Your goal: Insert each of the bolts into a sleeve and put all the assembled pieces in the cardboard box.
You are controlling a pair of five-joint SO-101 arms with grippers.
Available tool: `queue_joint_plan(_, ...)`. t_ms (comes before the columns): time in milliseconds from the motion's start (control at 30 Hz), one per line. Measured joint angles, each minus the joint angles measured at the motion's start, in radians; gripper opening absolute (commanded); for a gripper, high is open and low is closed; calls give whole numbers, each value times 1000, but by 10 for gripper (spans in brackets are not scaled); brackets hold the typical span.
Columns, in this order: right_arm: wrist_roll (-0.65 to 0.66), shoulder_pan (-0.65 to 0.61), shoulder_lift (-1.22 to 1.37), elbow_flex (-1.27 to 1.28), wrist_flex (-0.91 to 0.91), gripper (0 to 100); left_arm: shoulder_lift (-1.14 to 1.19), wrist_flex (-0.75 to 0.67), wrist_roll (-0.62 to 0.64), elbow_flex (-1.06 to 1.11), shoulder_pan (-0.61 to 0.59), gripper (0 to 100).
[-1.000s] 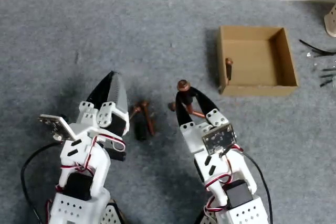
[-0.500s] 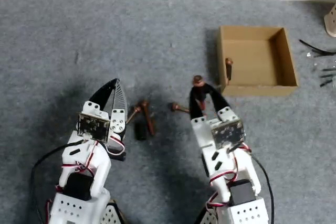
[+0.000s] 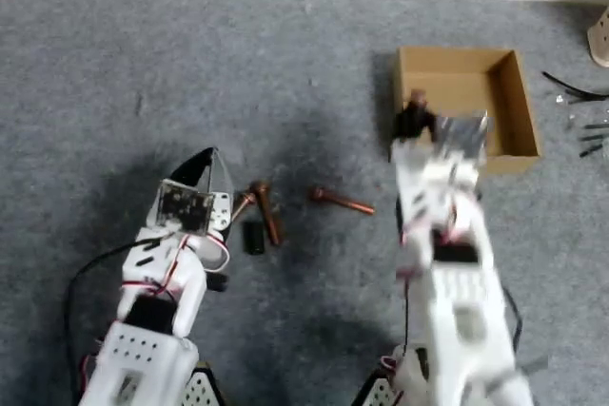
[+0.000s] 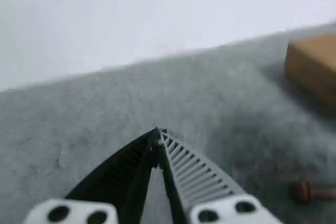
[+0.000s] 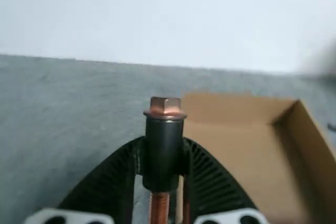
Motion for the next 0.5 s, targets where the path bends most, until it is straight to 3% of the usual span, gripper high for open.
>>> queue_joint_plan(233, -247, 109, 623, -470, 0, 6, 422, -83, -2, -170, 0, 7)
queue_joint_plan(500, -287, 167, 982, -626, 0, 20, 703, -89, -2, -325, 2, 7)
